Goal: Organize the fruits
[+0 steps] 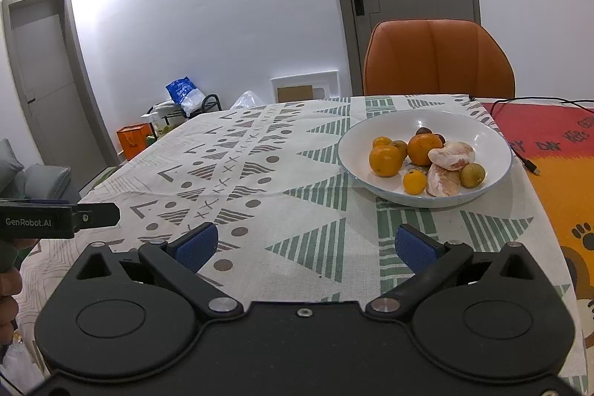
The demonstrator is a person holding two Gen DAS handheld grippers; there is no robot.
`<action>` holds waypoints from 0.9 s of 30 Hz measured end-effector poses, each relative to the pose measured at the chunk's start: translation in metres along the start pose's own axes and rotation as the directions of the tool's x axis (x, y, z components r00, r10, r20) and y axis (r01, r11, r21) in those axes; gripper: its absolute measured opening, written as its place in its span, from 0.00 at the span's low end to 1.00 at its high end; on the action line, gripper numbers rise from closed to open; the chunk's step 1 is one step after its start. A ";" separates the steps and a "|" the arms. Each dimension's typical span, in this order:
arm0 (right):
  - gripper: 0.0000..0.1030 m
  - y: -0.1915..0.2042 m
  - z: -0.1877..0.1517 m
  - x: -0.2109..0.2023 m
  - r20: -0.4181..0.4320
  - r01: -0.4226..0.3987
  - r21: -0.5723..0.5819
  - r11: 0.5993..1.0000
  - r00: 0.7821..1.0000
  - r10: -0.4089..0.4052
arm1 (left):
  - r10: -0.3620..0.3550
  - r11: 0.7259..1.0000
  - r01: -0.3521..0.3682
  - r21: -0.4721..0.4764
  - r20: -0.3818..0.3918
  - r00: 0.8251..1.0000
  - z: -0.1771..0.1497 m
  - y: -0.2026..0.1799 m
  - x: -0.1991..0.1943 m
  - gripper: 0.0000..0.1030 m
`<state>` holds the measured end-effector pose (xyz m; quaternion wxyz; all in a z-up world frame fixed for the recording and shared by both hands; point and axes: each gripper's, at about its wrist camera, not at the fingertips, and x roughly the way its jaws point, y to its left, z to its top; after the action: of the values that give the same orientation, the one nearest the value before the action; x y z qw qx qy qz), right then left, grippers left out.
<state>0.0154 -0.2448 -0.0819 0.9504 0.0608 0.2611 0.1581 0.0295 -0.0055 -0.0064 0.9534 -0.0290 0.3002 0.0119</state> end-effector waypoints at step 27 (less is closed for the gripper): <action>1.00 0.001 0.004 -0.001 0.005 -0.005 -0.004 1.000 1.000 0.005 | 0.002 1.000 -0.002 0.005 0.011 1.000 0.003 0.002 -0.003 0.95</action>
<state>0.0161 -0.2442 -0.0774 0.9507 0.0598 0.2584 0.1608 0.0284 -0.0031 -0.0020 0.9551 -0.0261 0.2949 0.0121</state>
